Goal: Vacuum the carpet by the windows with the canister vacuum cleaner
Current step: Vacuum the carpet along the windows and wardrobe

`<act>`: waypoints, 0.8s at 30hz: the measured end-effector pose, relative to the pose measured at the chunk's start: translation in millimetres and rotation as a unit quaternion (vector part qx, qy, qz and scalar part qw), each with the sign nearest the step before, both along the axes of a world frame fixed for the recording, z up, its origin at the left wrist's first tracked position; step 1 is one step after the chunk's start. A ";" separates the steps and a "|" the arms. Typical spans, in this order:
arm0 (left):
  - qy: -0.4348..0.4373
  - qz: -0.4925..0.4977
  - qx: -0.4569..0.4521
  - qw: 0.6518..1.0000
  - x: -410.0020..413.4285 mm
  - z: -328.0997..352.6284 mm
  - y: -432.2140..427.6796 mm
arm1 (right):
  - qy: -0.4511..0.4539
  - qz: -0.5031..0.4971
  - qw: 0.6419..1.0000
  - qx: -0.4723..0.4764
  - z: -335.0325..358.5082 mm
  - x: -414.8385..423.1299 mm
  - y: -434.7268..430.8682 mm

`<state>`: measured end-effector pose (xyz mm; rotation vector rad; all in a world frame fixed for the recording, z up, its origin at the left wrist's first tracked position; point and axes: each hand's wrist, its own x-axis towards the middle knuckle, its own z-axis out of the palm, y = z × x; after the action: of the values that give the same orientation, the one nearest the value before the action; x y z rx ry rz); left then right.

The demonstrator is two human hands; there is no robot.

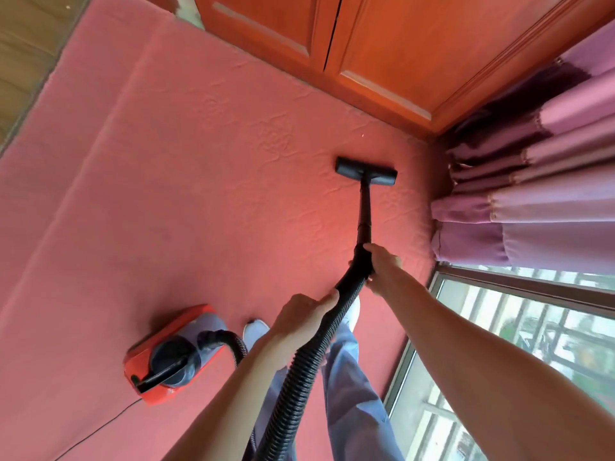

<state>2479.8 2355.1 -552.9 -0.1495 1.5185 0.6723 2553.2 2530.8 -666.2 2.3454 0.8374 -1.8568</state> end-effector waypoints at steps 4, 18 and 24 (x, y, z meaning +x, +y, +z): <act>-0.039 0.013 0.013 0.999 0.8 -17.7 3.8 | 0.024 -0.007 0.999 0.021 -8.8 -1.3 1.5; -0.122 -0.058 0.157 0.978 -37.7 15.2 17.5 | 0.161 -0.061 0.984 -0.036 22.9 32.3 19.3; -0.039 0.005 0.135 0.990 -36.4 0.2 32.4 | 0.127 0.015 0.991 0.039 -1.3 -23.7 45.0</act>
<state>2443.4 2387.5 -552.8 0.0228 1.3375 0.8636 2529.4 2575.8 -667.5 2.1520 0.9782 -2.1808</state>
